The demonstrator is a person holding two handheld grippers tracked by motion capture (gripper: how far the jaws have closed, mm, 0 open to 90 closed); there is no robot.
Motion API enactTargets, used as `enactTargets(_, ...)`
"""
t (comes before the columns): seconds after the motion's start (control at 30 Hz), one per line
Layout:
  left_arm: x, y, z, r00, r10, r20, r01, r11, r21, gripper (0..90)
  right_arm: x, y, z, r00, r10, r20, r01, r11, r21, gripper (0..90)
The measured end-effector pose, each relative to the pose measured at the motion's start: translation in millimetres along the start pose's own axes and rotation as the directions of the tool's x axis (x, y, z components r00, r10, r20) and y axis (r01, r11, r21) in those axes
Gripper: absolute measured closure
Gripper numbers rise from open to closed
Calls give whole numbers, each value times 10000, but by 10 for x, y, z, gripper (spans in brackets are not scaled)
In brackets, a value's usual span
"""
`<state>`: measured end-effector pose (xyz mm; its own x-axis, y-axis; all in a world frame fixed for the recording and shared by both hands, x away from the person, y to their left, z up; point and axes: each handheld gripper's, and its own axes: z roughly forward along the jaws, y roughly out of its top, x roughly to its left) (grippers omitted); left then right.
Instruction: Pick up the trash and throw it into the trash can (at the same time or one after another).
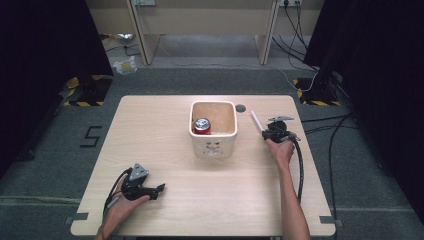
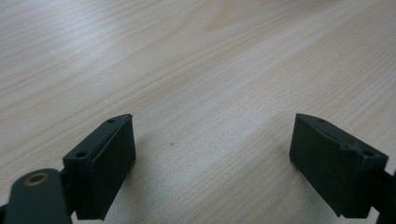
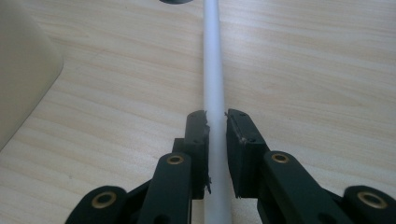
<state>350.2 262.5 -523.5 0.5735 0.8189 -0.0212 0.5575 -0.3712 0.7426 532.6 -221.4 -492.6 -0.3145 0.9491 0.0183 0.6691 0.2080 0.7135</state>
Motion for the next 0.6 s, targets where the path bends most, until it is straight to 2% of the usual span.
enactTargets(0.33,0,0,1,10000,-5,8,5,10000,-11,135,-12,35,-85,9998,174,-129,-177,9995,-264,789)
enactTargets(0.6,-1,0,0,10000,-9,-3,9,10000,1,135,-5,88,-148,9998,90,-179,-99,9988,-478,789)
